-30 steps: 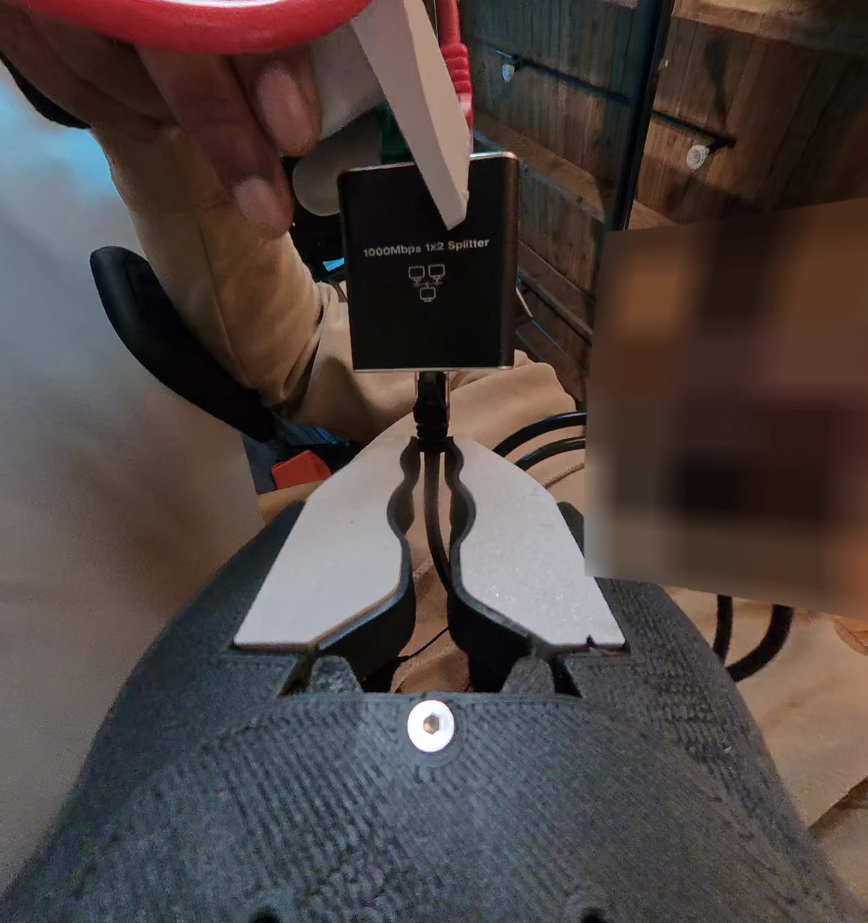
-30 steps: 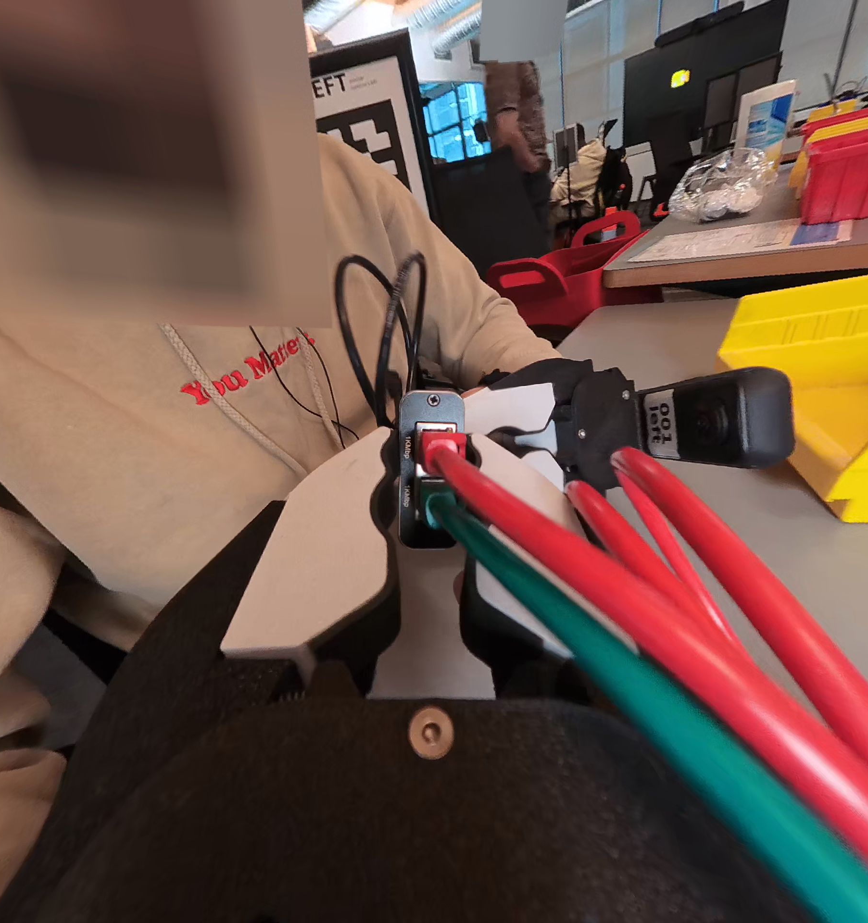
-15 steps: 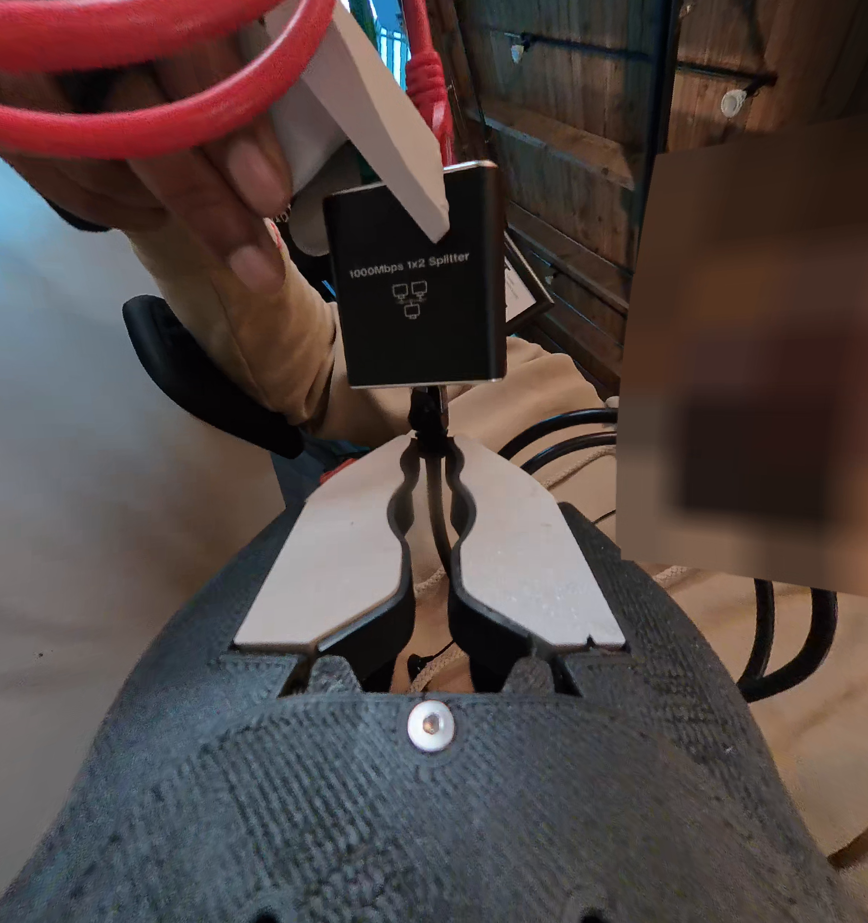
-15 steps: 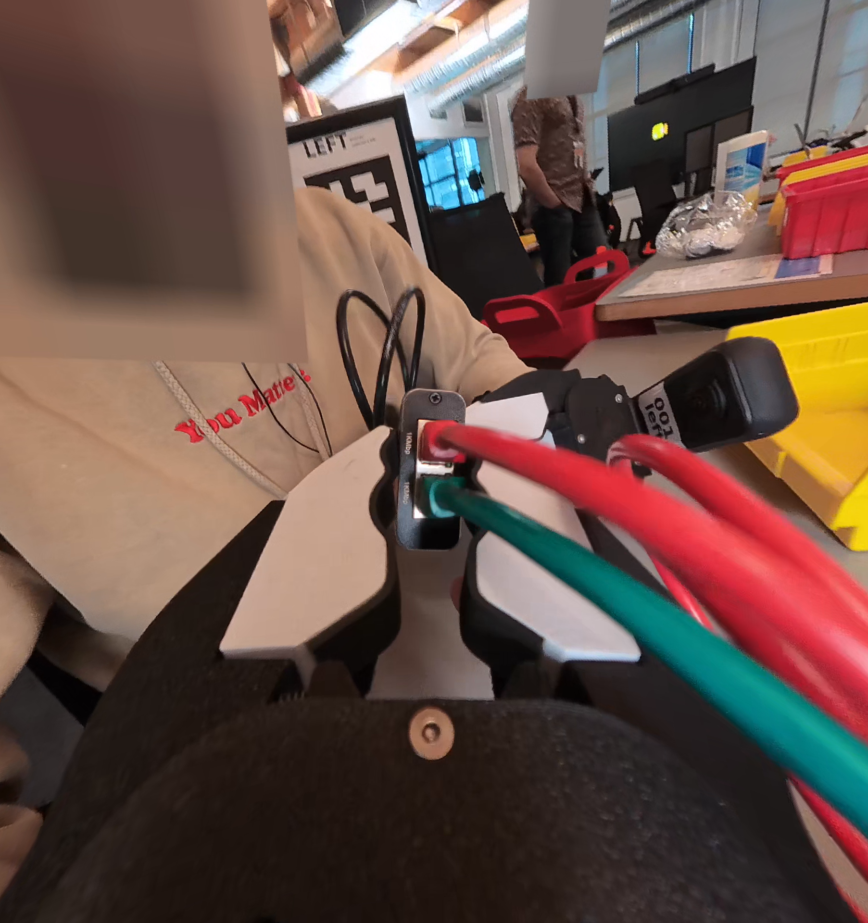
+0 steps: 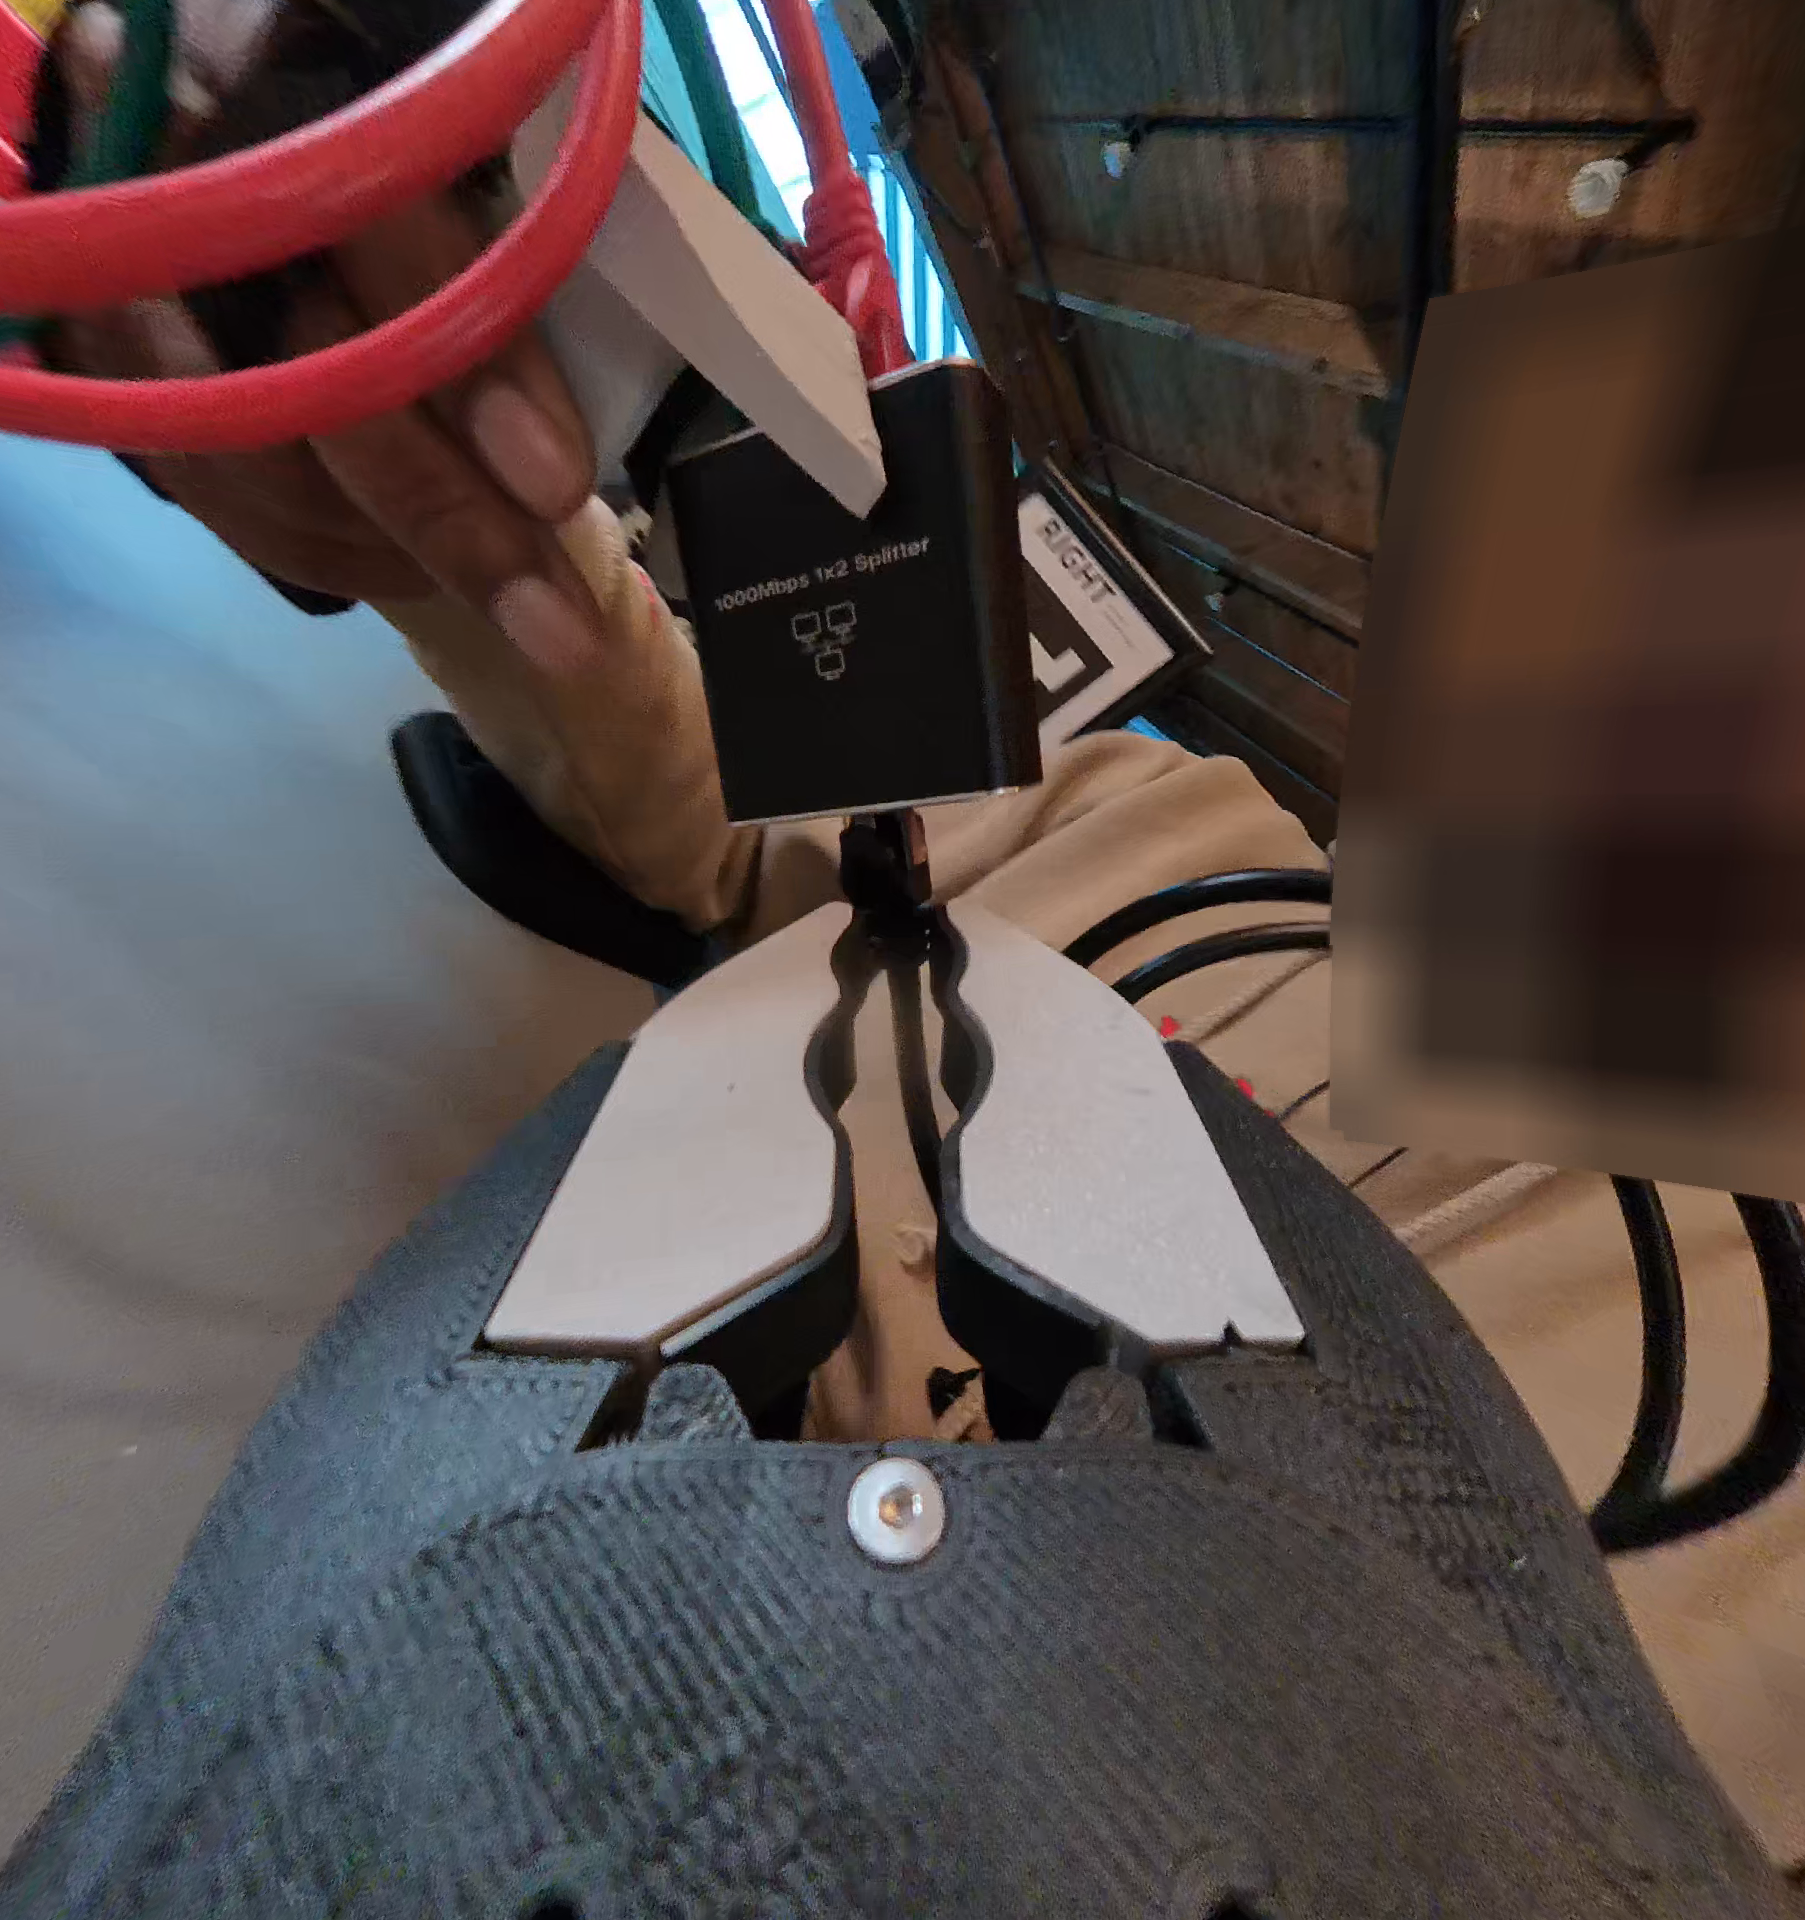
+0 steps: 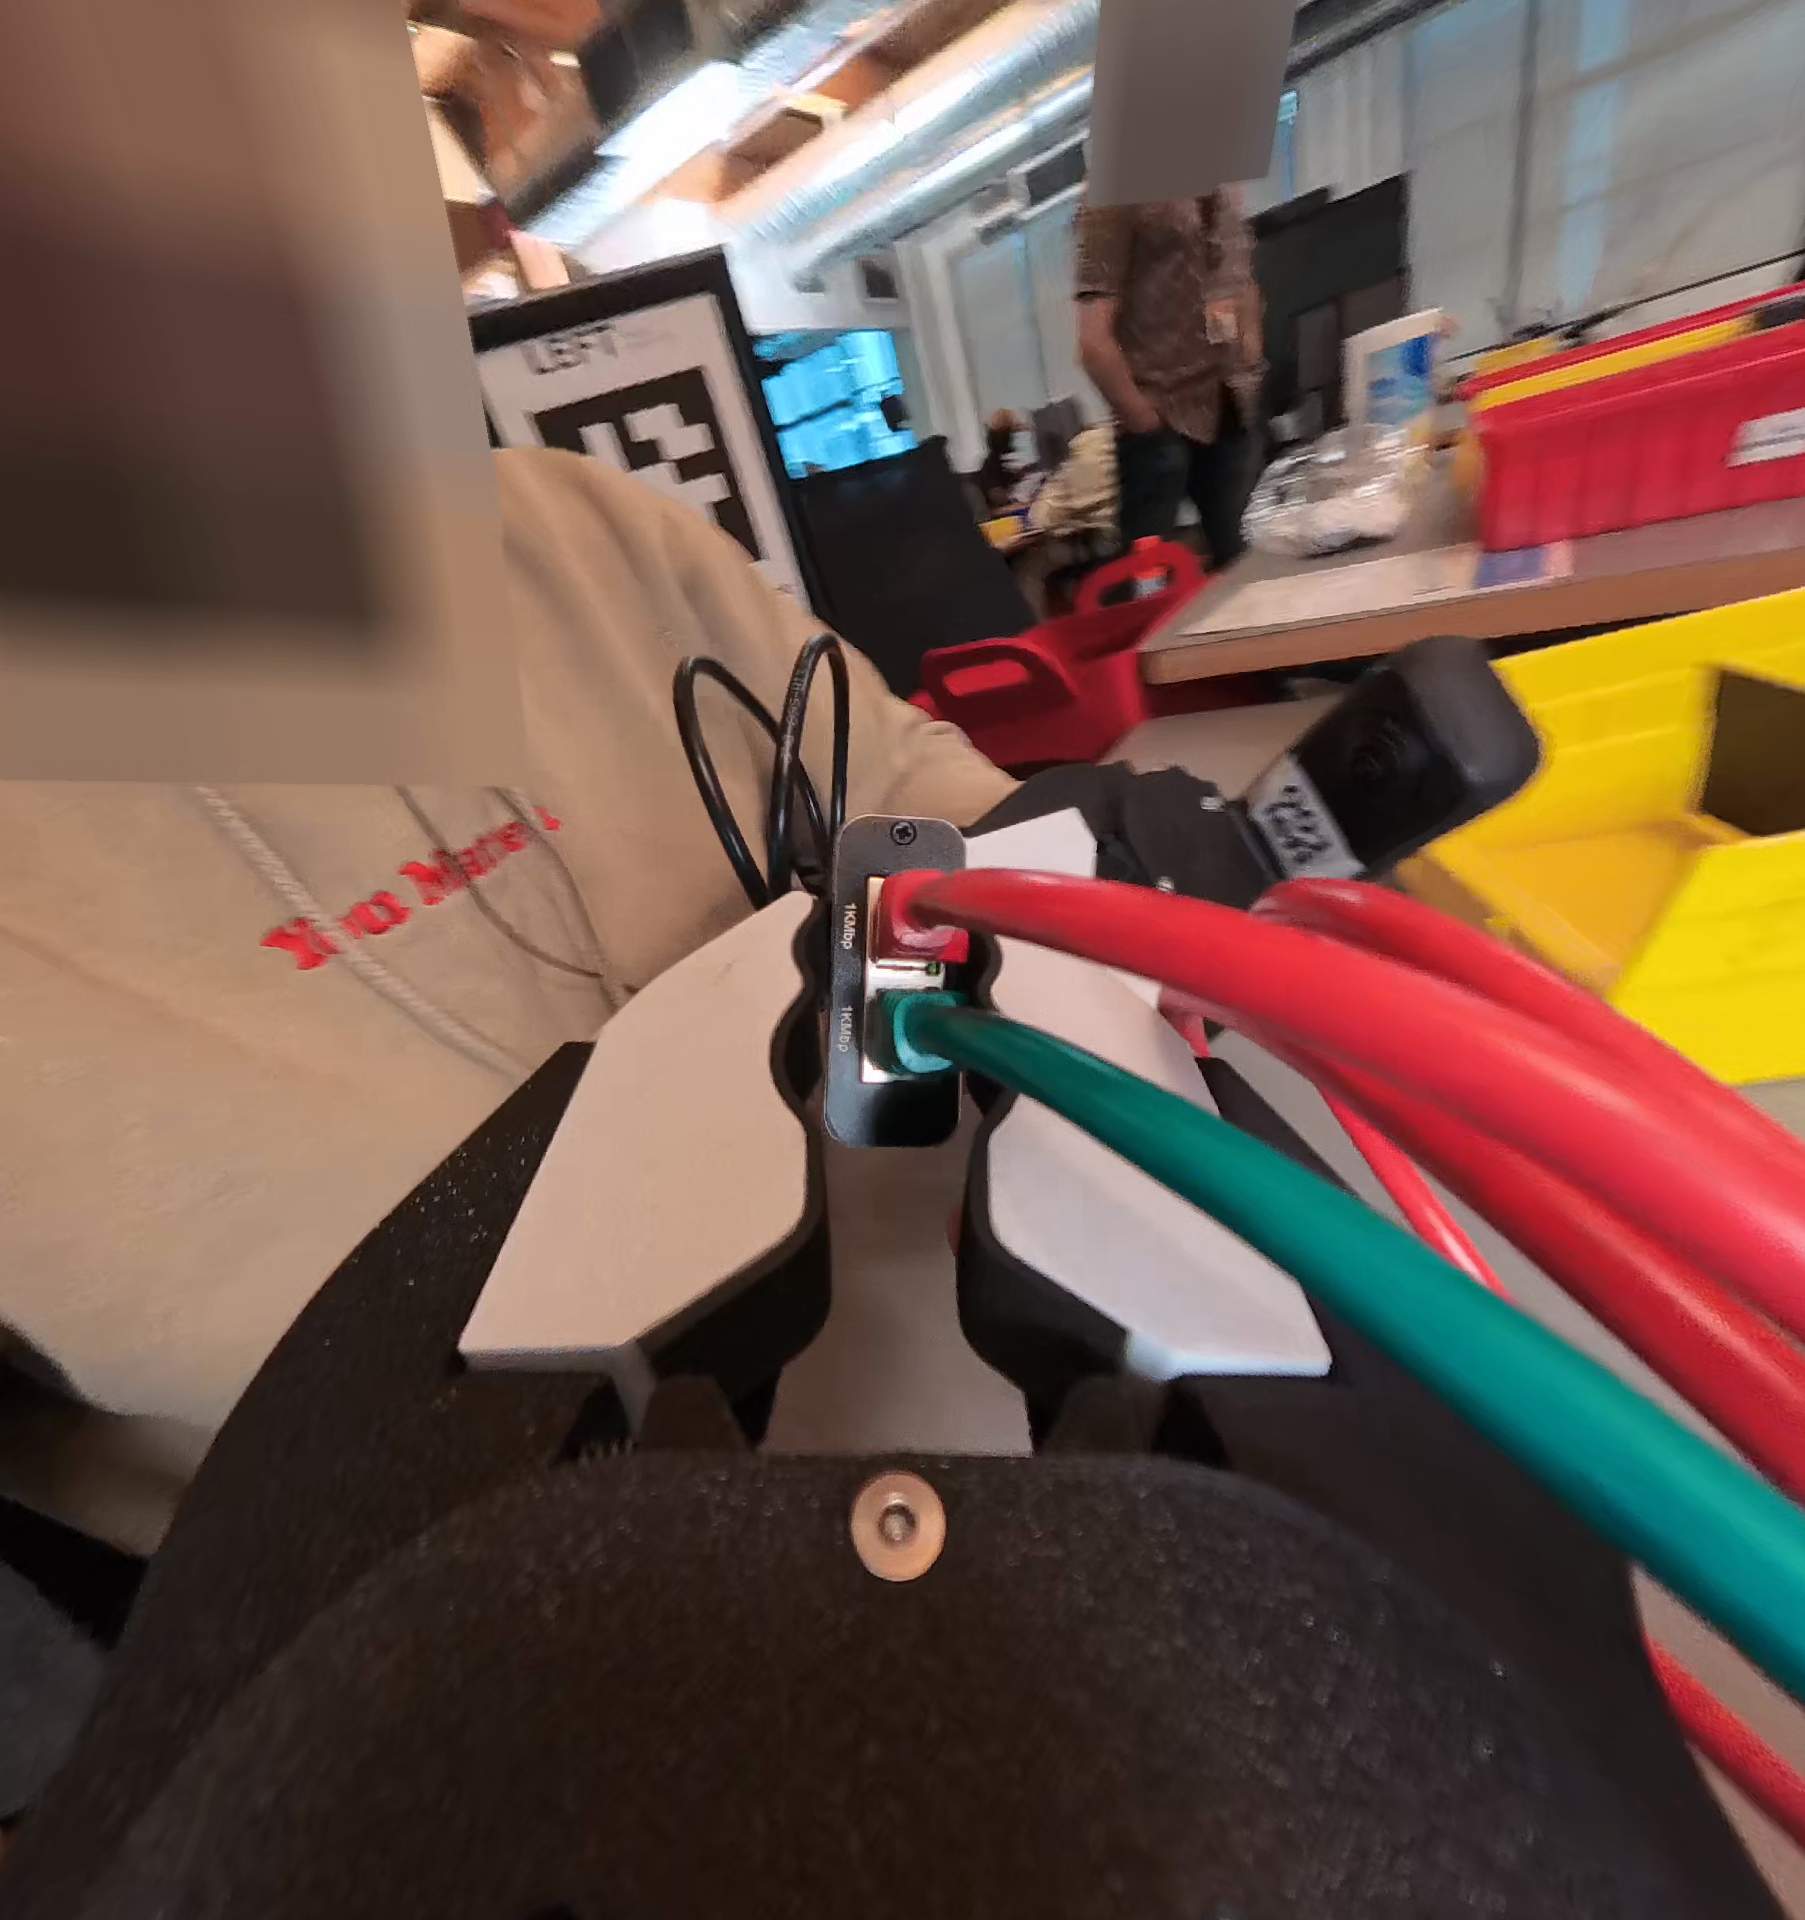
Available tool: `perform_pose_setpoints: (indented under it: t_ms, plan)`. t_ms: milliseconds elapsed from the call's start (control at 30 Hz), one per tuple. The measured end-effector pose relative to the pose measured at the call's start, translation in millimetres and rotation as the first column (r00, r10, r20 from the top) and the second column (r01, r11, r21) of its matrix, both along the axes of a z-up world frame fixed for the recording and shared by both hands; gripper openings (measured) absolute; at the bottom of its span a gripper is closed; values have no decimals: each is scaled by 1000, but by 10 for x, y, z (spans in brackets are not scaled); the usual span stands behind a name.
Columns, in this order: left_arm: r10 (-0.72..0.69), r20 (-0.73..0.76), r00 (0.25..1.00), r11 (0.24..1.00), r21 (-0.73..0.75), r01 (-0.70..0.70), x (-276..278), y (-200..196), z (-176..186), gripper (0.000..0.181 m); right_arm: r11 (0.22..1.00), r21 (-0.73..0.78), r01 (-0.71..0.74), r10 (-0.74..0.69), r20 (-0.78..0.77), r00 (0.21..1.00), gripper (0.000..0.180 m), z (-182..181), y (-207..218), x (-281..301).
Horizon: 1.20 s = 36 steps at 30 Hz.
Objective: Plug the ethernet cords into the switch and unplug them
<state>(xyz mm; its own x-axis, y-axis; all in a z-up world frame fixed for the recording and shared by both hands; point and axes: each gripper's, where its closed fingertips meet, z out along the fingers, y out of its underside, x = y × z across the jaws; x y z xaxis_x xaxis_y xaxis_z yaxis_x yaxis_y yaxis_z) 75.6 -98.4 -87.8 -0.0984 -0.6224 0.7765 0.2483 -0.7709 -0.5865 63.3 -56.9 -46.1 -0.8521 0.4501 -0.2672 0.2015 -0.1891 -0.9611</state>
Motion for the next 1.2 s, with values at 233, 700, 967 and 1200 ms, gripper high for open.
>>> perform_pose_setpoints:
  t_ms: [233, 700, 967, 1200]
  plan:
    - [235, -58, 970, 968, 107, -228, -327, 230, 30, 18, 980, 120, 157, -155, -24, 988, 23, -25, 178, -86]
    - [538, -445, 716, 812, 503, -297, -448, 423, -234, 38, 943, 283, 173, -261, 313, 913, 24, -483, 68, -369]
    - [573, -350, 741, 802, 425, -419, -576, 500, -126, 26, 925, 73, 373, -373, 367, 852, 51, -172, 122, -668]
    - [605, -210, 768, 783, 334, -525, -862, 516, 61, 25, 918, 166, 361, -397, 419, 816, 59, -341, 71, -656]
